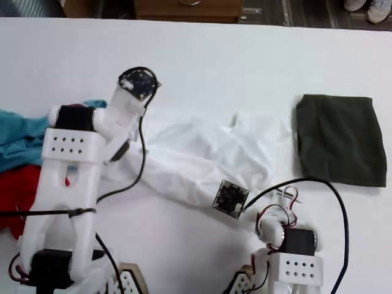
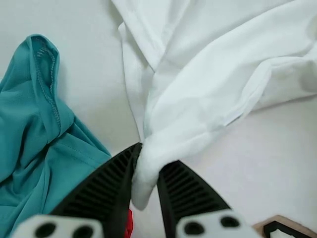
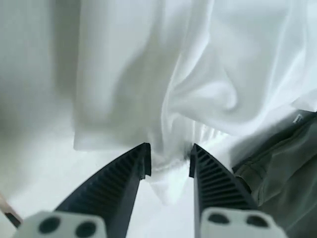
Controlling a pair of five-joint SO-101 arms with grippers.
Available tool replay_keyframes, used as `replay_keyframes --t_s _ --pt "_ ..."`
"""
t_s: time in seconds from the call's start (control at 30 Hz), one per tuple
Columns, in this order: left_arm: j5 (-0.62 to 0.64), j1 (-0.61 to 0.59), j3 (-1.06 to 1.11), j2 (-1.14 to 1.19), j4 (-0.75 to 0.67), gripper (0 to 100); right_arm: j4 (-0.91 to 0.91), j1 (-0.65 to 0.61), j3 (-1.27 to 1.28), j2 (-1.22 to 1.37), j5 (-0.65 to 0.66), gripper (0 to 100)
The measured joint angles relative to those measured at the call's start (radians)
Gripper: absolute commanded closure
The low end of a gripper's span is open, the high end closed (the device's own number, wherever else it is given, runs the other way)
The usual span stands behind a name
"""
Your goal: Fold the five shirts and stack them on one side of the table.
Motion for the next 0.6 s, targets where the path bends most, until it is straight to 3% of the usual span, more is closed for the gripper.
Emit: replay_keyframes --t_s 0.2,0.6 --pt "0.0 0.0 0.0 0.0 0.0 98 0.0 0.0 0.011 -0.002 0.0 97.8" --pt "0.0 0.0 0.0 0.0 0.0 98 0.009 0.008 -0.097 0.0 0.0 97.8"
